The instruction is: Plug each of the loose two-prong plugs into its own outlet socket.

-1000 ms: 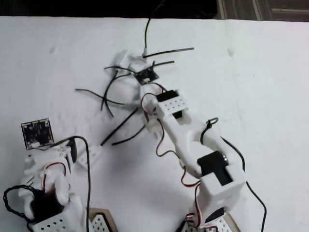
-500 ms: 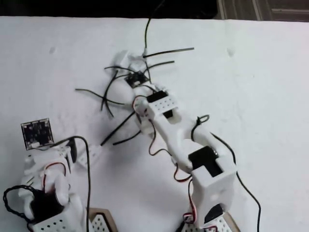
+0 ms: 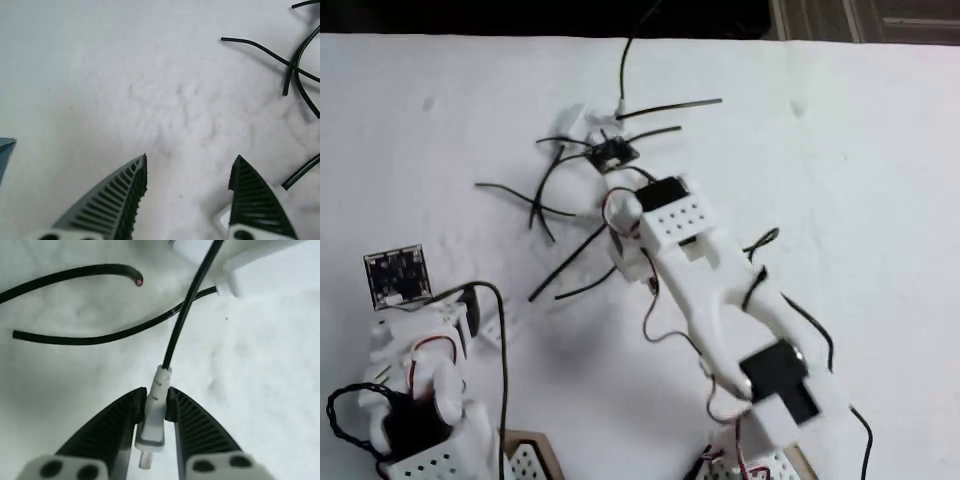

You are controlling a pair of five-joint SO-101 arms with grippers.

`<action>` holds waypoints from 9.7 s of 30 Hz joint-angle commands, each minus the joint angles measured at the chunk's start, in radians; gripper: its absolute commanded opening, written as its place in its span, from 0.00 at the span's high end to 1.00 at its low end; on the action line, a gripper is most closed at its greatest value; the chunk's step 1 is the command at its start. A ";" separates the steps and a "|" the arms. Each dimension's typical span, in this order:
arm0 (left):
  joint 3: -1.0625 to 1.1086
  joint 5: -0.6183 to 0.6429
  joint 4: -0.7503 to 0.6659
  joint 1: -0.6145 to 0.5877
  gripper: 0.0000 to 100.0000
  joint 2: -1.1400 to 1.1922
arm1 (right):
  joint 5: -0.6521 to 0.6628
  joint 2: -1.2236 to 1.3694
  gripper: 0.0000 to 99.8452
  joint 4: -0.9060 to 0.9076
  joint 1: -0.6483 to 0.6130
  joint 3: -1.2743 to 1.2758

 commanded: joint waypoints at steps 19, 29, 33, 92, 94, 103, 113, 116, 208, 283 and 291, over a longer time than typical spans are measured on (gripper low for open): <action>-0.417 -0.356 0.150 0.180 0.79 0.398 | -0.060 -0.711 0.98 -0.409 -0.013 0.680; -0.690 -0.489 0.091 0.245 0.65 1.148 | -0.066 -0.719 0.98 -0.484 0.050 0.746; -0.735 -0.592 0.054 0.262 0.65 1.339 | -0.066 -0.719 0.98 -0.484 0.068 0.747; -0.743 -0.161 -0.037 0.598 0.73 1.102 | -0.058 -1.216 0.98 -0.263 0.068 0.747; -0.677 -0.160 -0.075 0.581 0.73 1.003 | -0.058 -1.262 0.98 -0.243 0.027 0.744; -0.359 -0.137 -0.213 0.561 0.73 0.565 | -0.057 -1.379 0.98 -0.143 -0.228 0.744; -0.201 -0.008 -0.204 0.564 0.73 0.216 | -0.057 -1.380 0.98 -0.151 -0.460 0.749; -0.181 -0.006 -0.167 0.565 0.73 0.124 | -0.057 -1.380 0.98 -0.177 -0.484 0.750; 0.031 0.032 -0.150 -0.142 0.73 -0.019 | -0.196 -0.142 0.98 -0.898 -0.390 0.532; 0.078 -0.313 0.044 0.596 0.65 -0.013 | 0.040 -1.233 0.98 -0.406 -0.140 0.984; 0.078 -0.307 0.034 0.596 0.65 -0.013 | 0.040 -1.233 0.98 -0.406 -0.082 0.979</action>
